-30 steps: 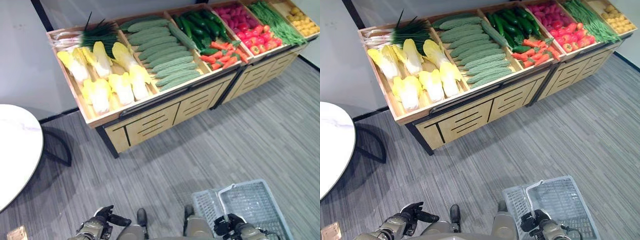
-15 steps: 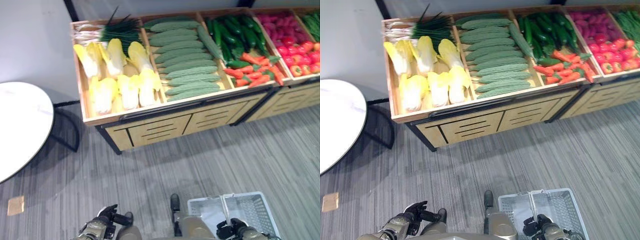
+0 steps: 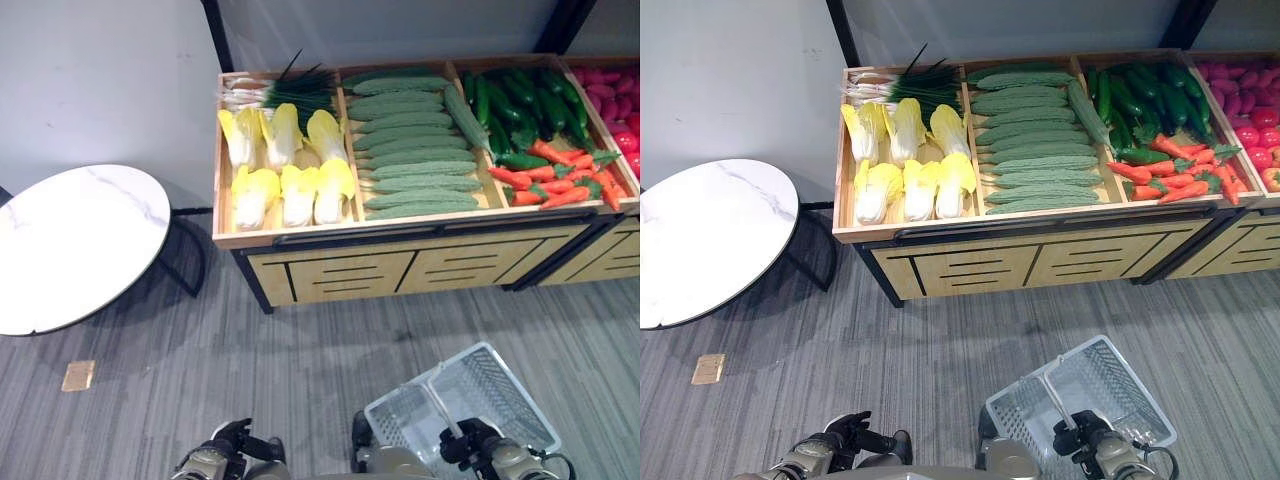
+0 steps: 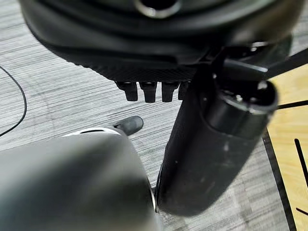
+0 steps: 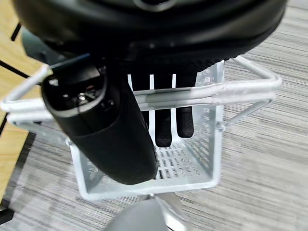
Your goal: Get the vegetables into the basket
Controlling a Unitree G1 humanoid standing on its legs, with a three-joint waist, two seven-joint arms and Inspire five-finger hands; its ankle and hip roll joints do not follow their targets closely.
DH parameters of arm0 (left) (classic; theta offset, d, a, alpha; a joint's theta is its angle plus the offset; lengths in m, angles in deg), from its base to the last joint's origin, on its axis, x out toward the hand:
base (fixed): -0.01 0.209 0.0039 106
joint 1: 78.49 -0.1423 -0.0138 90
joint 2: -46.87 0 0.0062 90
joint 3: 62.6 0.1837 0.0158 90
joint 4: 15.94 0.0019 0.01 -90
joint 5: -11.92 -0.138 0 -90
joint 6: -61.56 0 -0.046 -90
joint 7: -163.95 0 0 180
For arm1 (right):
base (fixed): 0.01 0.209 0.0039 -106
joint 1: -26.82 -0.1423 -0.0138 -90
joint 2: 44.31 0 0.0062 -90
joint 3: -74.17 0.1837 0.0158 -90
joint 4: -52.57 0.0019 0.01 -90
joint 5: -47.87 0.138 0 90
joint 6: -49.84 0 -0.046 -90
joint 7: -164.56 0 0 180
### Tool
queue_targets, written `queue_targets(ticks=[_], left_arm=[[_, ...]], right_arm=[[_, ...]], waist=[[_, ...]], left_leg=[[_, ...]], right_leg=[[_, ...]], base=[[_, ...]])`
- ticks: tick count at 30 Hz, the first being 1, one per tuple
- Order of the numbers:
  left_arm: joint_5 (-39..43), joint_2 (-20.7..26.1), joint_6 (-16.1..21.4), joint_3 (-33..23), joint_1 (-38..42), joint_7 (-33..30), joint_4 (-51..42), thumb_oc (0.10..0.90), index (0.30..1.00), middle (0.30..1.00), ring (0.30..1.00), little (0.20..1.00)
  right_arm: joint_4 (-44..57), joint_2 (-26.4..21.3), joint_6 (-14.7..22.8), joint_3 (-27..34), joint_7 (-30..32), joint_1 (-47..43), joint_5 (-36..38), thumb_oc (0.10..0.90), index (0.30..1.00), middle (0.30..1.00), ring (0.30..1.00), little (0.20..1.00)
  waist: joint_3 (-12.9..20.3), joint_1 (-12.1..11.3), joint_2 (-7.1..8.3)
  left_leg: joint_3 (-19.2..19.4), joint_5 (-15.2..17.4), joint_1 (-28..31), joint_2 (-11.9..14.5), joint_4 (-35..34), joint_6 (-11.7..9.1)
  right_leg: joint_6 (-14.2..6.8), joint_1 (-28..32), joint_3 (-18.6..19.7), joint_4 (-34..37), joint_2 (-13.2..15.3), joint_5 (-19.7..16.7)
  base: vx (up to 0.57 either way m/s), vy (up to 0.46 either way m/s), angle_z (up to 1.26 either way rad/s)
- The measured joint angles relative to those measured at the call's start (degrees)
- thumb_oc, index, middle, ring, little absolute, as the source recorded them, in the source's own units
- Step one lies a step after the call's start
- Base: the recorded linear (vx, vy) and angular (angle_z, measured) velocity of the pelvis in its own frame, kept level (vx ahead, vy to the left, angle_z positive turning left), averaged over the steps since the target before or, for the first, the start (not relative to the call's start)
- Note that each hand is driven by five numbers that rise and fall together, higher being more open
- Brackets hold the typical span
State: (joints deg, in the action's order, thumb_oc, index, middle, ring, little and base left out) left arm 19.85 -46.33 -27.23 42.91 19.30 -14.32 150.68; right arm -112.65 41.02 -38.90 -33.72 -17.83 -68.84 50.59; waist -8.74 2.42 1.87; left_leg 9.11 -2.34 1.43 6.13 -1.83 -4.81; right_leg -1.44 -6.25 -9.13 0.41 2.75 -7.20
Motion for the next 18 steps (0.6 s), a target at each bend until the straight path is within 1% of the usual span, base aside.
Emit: queue_targets(ticks=[1,3,5,10,12,13,14,15,16,17,18], left_arm=[[0.0,0.2,0.0,0.0,0.0,0.0,0.2,0.900,1.000,1.000,1.000,1.000],[0.0,0.7,0.1,0.0,-0.1,-0.1,0.2,0.900,1.000,1.000,1.000,1.000],[0.0,1.1,0.1,-0.1,-0.2,-0.1,0.0,0.900,1.000,1.000,1.000,1.000],[0.2,1.5,0.1,-0.1,-0.7,-0.5,-1.3,0.900,1.000,1.000,1.000,1.000],[1.5,2.0,0.1,-0.2,-2.0,-0.7,-5.6,0.900,1.000,1.000,1.000,1.000],[3.0,2.2,1.1,-0.1,-3.5,-1.1,-10.3,0.900,1.000,1.000,1.000,1.000],[4.7,2.8,0.0,-0.3,-5.5,-1.6,-17.1,0.900,1.000,1.000,1.000,1.000],[6.2,4.0,-0.2,-0.7,-8.7,-1.6,-25.6,0.900,1.000,1.000,1.000,1.000],[8.3,5.7,-0.1,-1.8,-13.9,-1.5,-38.0,0.900,1.000,1.000,1.000,1.000],[9.6,7.0,1.3,-2.1,-16.9,-1.1,-45.4,0.900,1.000,1.000,1.000,1.000],[10.8,8.1,1.4,-4.8,-20.9,0.0,-57.1,0.900,1.000,1.000,1.000,1.000]], right_arm=[[0.0,0.6,-0.1,0.0,0.0,0.6,0.0,0.400,0.300,0.300,0.300,0.300],[-0.1,1.1,-0.4,0.1,-0.1,1.7,0.0,0.400,0.300,0.300,0.300,0.300],[-0.3,1.9,-0.7,0.1,-0.3,2.1,0.0,0.400,0.300,0.300,0.300,0.300],[-1.4,1.8,-1.1,1.8,0.1,3.8,0.1,0.400,0.300,0.300,0.300,0.300],[-1.3,1.3,-1.1,2.1,0.3,4.0,0.1,0.400,0.300,0.300,0.300,0.300],[-1.2,0.6,-1.1,2.3,0.4,4.1,0.0,0.400,0.300,0.300,0.300,0.300],[-0.5,0.1,-1.1,3.0,0.4,4.6,0.0,0.400,0.300,0.300,0.300,0.300],[0.8,-0.2,-1.1,4.1,0.4,4.8,-0.1,0.400,0.300,0.300,0.300,0.300],[2.9,-0.7,-1.2,5.3,0.4,6.5,-0.1,0.400,0.300,0.300,0.300,0.300],[3.8,-1.0,-0.8,6.3,0.4,7.3,-0.1,0.400,0.300,0.300,0.300,0.300],[4.2,-1.8,-1.0,7.9,0.1,8.7,-0.2,0.400,0.300,0.300,0.300,0.300]], waist=[[0.4,0.0,0.48],[1.0,-0.1,1.18],[1.2,-0.1,1.39],[1.7,-0.1,0.16],[1.5,-0.1,-0.42],[1.6,-0.2,-1.10],[1.6,-0.2,-1.46],[1.5,-0.4,-1.92],[1.3,-0.3,-1.99],[1.1,-0.6,-2.31],[1.2,-1.5,-3.20]], left_leg=[[0.1,0.6,0.1,-0.3,0.1,1.1],[0.6,1.0,0.1,-1.1,0.1,1.7],[1.1,1.1,0.3,-1.9,0.1,2.4],[1.4,1.3,1.1,-2.5,0.1,2.9],[1.4,1.3,1.5,-2.5,0.2,2.9],[1.3,1.4,1.5,-2.5,0.2,3.0],[1.2,1.3,1.5,-2.5,0.2,2.9],[0.9,1.4,1.3,-2.4,0.1,2.9],[0.7,1.1,1.4,-2.3,-0.1,2.5],[0.1,1.0,1.6,-2.3,-0.1,2.3],[-0.3,1.3,2.5,-2.1,-0.4,2.5]], right_leg=[[-0.3,-0.3,0.3,-0.6,0.4,0.1],[-1.2,-1.3,1.0,-2.5,1.4,0.5],[-1.8,-2.0,1.6,-3.7,2.1,0.8],[-1.8,-1.4,2.0,-3.5,2.5,0.5],[-1.7,-0.7,2.0,-3.2,2.4,0.5],[-1.8,-0.6,2.0,-3.2,2.4,0.5],[-2.0,-0.4,1.9,-3.1,2.5,0.6],[-2.2,-0.3,1.5,-2.9,2.5,0.8],[-2.3,0.2,1.2,-2.1,2.3,0.5],[-2.3,0.8,0.7,-1.7,2.3,0.5],[-2.4,2.1,0.3,-1.0,2.3,0.5]], base=[[0.00,0.045,-0.09],[0.01,0.056,-0.08],[0.01,0.036,-0.07],[0.01,0.032,-0.04],[0.00,0.000,0.00],[0.00,0.000,0.00],[0.00,0.007,0.07],[0.00,-0.015,0.10],[0.02,-0.021,0.17],[0.02,-0.028,0.20],[0.03,-0.031,0.17]])
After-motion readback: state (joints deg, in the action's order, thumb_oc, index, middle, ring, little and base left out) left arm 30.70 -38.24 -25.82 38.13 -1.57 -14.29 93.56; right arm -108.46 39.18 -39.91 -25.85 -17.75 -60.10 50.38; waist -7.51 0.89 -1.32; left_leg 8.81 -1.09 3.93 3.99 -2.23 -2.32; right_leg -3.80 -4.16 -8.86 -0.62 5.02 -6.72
